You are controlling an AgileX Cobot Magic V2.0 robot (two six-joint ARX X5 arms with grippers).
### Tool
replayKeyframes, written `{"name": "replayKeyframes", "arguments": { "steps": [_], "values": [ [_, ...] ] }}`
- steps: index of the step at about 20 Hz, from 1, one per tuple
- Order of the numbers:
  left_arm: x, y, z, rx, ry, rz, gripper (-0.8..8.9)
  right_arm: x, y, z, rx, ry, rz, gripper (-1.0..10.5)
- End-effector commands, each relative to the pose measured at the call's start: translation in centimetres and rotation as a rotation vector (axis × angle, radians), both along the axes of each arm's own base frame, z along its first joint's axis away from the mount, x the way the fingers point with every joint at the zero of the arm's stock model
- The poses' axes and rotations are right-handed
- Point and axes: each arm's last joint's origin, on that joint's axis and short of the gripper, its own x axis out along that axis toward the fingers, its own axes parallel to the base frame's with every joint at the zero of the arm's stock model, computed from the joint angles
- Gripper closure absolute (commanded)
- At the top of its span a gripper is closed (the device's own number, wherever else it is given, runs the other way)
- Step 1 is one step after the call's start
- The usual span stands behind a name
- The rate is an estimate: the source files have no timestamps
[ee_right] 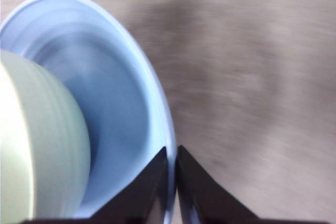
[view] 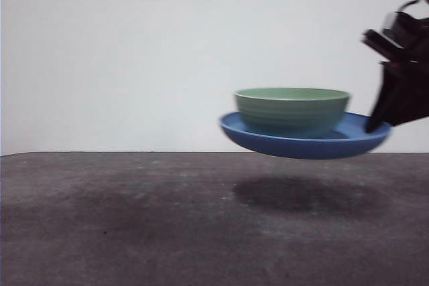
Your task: Place the green bowl on the blue plate
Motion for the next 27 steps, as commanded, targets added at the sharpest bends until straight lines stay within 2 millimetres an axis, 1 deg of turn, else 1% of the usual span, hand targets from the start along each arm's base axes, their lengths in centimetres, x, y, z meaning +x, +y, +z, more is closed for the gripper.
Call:
{"name": "replayKeyframes", "arguments": {
  "steps": [1,3,6,8,11,14,17,19,23,25,26,27],
  "values": [
    [0.1,-0.2,0.2,-0.008,-0.014,-0.019,5.93,0.3,2.6,0.6,0.032,-0.025,0.009,9.4],
    [0.1,-0.2,0.2,-0.008,-0.014,-0.019,5.93,0.4,4.7,0.5,0.046,-0.04,0.037,9.4],
    [0.1,-0.2,0.2,-0.007,-0.013,-0.019,5.93,0.9,7.2,-0.7,0.063,-0.016,0.066,9.4],
    [0.0,-0.2,0.2,-0.006,-0.01,-0.019,5.93,1.6,8.5,-1.8,0.055,-0.004,0.073,9.4],
    [0.0,-0.2,0.2,-0.005,-0.009,-0.019,5.93,2.9,9.7,-3.1,0.035,0.022,0.071,9.4],
    [0.0,-0.1,0.1,-0.005,-0.007,-0.019,5.93,4.2,10.3,-4.6,0.026,0.067,0.068,9.4],
    [0.0,-0.1,0.1,-0.004,-0.006,-0.019,5.93,4.9,10.5,-6.2,0.009,0.113,0.067,9.4],
    [0.0,-0.1,0.1,-0.004,-0.006,-0.019,5.93,4.9,10.6,-6.7,0.003,0.128,0.067,9.4],
    [0.0,-0.1,0.1,-0.004,-0.006,-0.019,5.93,4.8,10.5,-6.9,-0.004,0.146,0.067,9.3],
    [0.0,-0.1,0.1,-0.004,-0.006,-0.019,5.93,4.8,10.5,-7.0,-0.006,0.153,0.067,7.9],
    [0.0,-0.1,0.1,-0.004,-0.006,-0.019,5.93,4.8,10.5,-6.9,-0.005,0.153,0.067,7.6],
    [0.0,-0.1,0.1,-0.004,-0.006,-0.019,5.93,4.7,10.5,-6.8,-0.004,0.148,0.067,7.5]
  ]
}}
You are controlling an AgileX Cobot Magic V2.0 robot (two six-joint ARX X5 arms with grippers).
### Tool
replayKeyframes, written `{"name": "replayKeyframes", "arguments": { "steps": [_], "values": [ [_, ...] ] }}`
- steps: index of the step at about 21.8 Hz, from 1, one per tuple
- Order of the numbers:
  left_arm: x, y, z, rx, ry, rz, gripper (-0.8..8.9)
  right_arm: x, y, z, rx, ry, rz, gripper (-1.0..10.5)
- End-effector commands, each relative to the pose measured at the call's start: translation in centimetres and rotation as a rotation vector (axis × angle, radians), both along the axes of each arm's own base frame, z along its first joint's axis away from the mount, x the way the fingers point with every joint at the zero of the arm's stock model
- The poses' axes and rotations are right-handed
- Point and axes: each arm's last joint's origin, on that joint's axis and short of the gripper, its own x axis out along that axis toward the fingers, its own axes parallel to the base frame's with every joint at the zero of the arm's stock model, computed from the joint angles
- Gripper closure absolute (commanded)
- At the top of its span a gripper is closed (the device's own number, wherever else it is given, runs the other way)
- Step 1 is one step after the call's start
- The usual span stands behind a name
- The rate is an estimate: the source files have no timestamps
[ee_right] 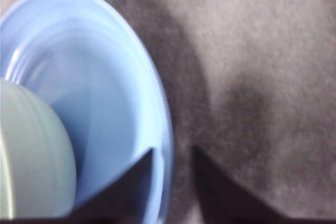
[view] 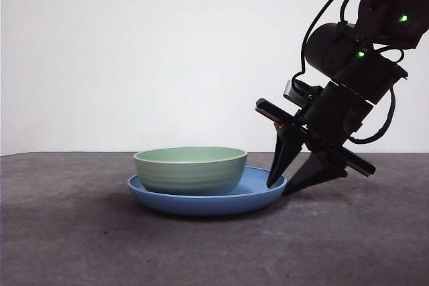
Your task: Place the green bowl on the blue plate
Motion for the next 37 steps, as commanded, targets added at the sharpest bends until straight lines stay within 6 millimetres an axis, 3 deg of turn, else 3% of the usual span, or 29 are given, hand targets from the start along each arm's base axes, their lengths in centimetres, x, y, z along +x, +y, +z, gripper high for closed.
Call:
{"name": "replayKeyframes", "arguments": {
  "steps": [1,3,7,13,17,23,28,37],
  "values": [
    [0.1,-0.2,0.2,-0.007,-0.01,-0.019,5.93,0.3,0.3,0.3,0.012,-0.013,0.002,7.5],
    [0.1,-0.2,0.2,-0.007,-0.01,-0.019,5.93,0.2,0.3,1.5,0.02,-0.045,0.0,7.4],
    [0.1,-0.2,0.2,-0.007,-0.01,-0.019,5.93,-1.2,-0.6,5.7,-0.016,-0.174,-0.009,7.3],
    [0.1,-0.2,0.2,-0.006,-0.011,-0.019,5.93,-7.4,-2.4,13.4,-0.068,-0.345,0.15,7.3],
    [0.1,-0.2,0.2,-0.006,-0.011,-0.019,5.93,-11.2,-3.5,16.0,-0.093,-0.396,0.217,7.3],
    [0.1,-0.2,0.2,-0.007,-0.011,-0.019,5.93,-15.6,-4.6,17.6,-0.108,-0.386,0.281,7.3],
    [0.1,-0.2,0.2,-0.006,-0.011,-0.019,5.93,-18.0,-4.9,18.1,-0.106,-0.364,0.332,7.3],
    [0.1,-0.2,0.2,-0.007,-0.011,-0.019,5.93,-18.8,-4.4,18.1,-0.102,-0.361,0.378,7.3]
  ]
}}
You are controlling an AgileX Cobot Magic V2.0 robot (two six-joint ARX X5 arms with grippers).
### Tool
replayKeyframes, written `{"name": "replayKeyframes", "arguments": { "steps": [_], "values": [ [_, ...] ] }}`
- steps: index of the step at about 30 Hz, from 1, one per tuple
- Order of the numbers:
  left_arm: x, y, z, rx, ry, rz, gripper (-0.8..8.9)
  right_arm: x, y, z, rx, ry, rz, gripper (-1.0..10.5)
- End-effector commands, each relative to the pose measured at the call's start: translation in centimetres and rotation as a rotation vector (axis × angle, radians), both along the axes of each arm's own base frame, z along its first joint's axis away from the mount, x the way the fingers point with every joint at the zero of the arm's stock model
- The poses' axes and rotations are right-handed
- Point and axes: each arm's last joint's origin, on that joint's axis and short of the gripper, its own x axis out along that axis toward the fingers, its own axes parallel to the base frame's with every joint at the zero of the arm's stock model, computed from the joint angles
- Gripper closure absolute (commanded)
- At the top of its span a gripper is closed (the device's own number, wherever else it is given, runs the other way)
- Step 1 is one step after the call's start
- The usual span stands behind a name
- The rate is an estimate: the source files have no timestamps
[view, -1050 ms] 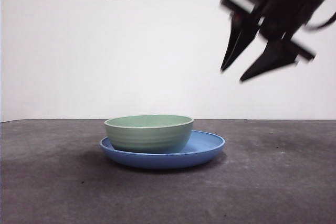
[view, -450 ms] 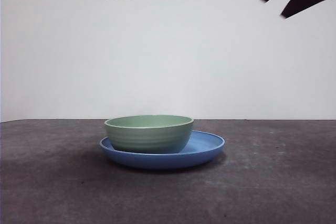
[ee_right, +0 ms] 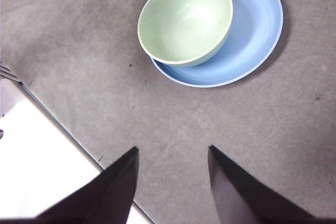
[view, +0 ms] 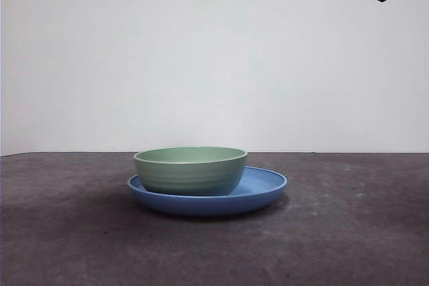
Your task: Place the green bowl on the blue plate
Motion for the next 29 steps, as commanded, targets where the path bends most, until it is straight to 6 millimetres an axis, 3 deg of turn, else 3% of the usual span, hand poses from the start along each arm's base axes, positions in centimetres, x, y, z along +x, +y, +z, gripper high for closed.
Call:
{"name": "replayKeyframes", "arguments": {
  "steps": [1,8,10,12,29],
  "values": [
    [0.06,-0.16,0.18,-0.007,-0.011,-0.019,5.93,0.11,0.18,0.43,0.002,-0.021,0.018,7.3],
    [0.06,-0.16,0.18,-0.007,-0.011,-0.019,6.14,0.1,0.18,0.43,0.002,-0.02,0.018,7.6],
    [0.06,-0.16,0.18,-0.007,-0.011,-0.019,7.28,0.09,0.17,0.43,0.001,-0.02,0.018,9.1],
    [0.06,-0.16,0.18,-0.007,-0.012,-0.019,8.04,0.09,0.17,0.43,-0.003,-0.026,0.024,9.4],
    [0.06,-0.16,0.19,-0.007,-0.012,-0.019,8.04,0.11,0.18,0.46,-0.004,-0.033,0.026,9.4]
  ]
}}
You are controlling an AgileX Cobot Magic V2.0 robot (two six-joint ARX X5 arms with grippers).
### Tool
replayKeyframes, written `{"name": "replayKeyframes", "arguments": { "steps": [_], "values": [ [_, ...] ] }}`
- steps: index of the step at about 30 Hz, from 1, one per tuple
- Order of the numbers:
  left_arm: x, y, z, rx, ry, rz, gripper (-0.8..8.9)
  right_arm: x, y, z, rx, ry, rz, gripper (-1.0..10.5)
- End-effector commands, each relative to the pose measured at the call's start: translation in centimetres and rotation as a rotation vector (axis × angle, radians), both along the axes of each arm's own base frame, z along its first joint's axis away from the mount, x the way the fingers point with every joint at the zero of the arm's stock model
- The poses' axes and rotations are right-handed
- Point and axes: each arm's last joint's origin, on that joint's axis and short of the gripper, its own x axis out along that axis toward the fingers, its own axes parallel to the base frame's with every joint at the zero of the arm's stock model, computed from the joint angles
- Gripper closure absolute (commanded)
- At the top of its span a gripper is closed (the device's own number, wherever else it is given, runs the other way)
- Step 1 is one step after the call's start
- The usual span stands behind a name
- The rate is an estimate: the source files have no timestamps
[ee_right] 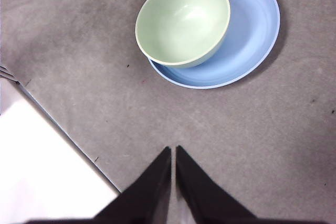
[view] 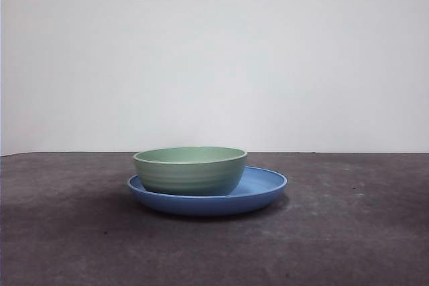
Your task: Place the green bowl on the blue plate
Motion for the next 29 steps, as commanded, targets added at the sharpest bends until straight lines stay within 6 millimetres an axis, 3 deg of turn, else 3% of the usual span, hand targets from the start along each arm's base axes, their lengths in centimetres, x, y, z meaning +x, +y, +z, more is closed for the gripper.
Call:
{"name": "replayKeyframes", "arguments": {
  "steps": [1,13,18,22,26,29],
  "values": [
    [0.1,-0.2,0.2,-0.007,-0.012,-0.019,8.04,0.1,0.2,0.4,0.003,-0.02,0.014,9.4],
    [-0.5,0.5,0.8,-0.03,-0.05,0.005,8.04,0.1,0.2,0.4,0.003,-0.02,0.014,9.4],
    [-0.7,2.6,2.9,-0.097,-0.408,0.08,8.04,0.1,0.2,0.4,0.003,-0.02,0.014,9.4],
    [-1.0,5.1,3.8,-0.138,-0.762,0.284,8.04,0.1,0.2,0.4,0.003,-0.02,0.014,9.4],
    [-2.1,7.3,2.1,-0.084,-1.015,0.602,8.04,0.1,0.2,0.4,0.003,-0.02,0.014,9.4],
    [-3.2,8.4,-0.4,-0.019,-1.076,0.813,8.04,0.1,0.2,0.5,0.003,-0.021,0.014,9.4]
  ]
}}
